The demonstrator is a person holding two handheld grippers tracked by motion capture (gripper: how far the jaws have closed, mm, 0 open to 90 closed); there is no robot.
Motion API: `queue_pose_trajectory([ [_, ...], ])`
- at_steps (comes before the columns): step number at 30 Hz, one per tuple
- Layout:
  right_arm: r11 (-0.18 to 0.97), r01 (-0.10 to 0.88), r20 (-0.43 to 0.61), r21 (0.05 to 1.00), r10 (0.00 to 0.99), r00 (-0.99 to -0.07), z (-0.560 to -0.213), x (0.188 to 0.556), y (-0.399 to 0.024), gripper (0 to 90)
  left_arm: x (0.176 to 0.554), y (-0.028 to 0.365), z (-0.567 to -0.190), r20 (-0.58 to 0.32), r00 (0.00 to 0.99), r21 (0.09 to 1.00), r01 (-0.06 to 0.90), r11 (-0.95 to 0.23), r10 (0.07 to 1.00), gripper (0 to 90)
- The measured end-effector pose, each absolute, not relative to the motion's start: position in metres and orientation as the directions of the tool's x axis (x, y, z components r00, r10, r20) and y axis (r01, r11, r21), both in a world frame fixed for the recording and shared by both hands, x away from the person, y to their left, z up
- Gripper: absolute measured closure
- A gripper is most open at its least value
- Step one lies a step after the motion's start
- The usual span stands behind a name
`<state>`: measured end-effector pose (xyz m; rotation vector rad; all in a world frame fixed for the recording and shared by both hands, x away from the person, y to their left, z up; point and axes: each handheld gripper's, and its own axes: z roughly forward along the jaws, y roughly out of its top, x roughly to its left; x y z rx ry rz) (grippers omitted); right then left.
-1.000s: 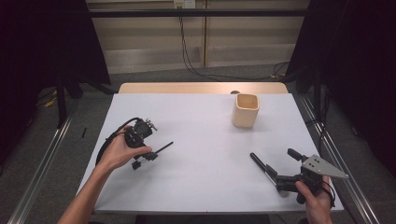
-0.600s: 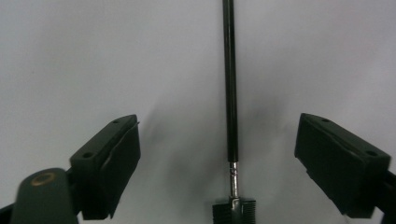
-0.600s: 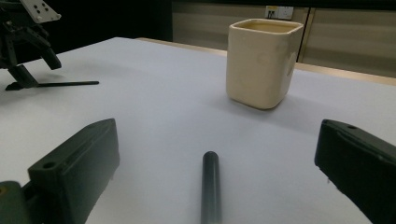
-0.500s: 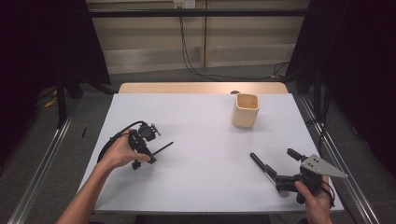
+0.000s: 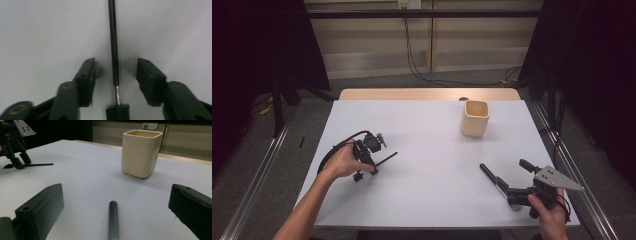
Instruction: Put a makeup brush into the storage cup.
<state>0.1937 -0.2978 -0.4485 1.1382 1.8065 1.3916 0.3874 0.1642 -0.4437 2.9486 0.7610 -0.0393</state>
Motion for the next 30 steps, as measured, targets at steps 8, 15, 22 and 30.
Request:
queue_pose_trajectory([
  [8,0.087,0.273,0.053,0.958,0.883,-0.467,-0.4484,0.1929,-0.2972,0.0,0.3925,0.1674,-0.4441,-0.076,0.863,0.075,0.504,-0.861,0.499,78.9],
  [15,0.085,0.277,0.056,0.957,0.884,-0.464,-0.4485,0.1931,-0.2978,0.0,0.3927,0.1669,-0.4443,-0.083,0.861,0.062,0.507,-0.859,0.502,85.7],
  [22,0.085,0.275,0.056,0.958,0.883,-0.465,-0.4485,0.1931,-0.2975,0.0,0.3927,0.1678,-0.4442,-0.085,0.861,0.069,0.507,-0.859,0.502,85.9],
  [30,0.085,0.275,0.055,0.958,0.884,-0.464,-0.4484,0.1934,-0.2978,0.0,0.3925,0.1701,-0.443,-0.096,0.848,0.086,0.528,-0.845,0.521,86.2],
])
